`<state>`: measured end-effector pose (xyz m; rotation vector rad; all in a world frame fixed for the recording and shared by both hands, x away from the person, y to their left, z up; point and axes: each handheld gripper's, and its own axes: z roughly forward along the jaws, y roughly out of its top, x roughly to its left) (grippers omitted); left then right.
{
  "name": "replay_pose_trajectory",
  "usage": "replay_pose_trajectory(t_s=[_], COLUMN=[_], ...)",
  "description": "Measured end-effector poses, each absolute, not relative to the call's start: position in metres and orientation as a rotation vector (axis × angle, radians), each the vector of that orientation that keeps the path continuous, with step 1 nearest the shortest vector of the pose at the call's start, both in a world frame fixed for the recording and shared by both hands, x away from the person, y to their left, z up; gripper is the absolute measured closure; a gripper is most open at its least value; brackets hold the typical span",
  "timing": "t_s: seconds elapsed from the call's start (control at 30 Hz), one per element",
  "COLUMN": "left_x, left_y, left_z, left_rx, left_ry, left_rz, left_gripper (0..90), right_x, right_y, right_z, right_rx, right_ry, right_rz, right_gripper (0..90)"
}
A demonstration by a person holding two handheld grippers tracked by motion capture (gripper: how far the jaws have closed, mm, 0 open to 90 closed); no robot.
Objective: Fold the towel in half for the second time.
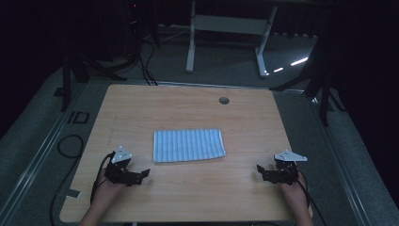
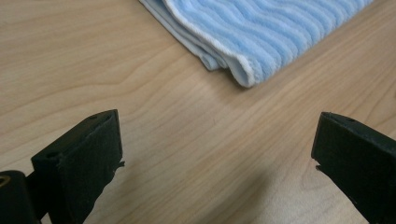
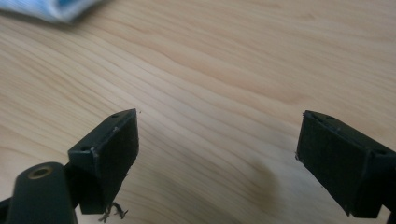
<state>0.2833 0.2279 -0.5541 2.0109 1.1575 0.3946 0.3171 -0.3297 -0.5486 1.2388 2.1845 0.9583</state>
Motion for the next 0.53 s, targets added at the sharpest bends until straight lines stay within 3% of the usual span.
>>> replay_pose_trajectory(t_s=[0.53], left_x=[0.2785], left_y=[0.2344], left_z=[-0.5589], left_rx=[1.971], left_ry=[1.168], left_rz=[0.384], left_gripper=[1.7], right_x=[0.3183], right_y=[-0.3404], right_z=[-0.5494], right_rx=[1.282], right_ry=[2.127], right_rz=[0.998], right_gripper=[12.6])
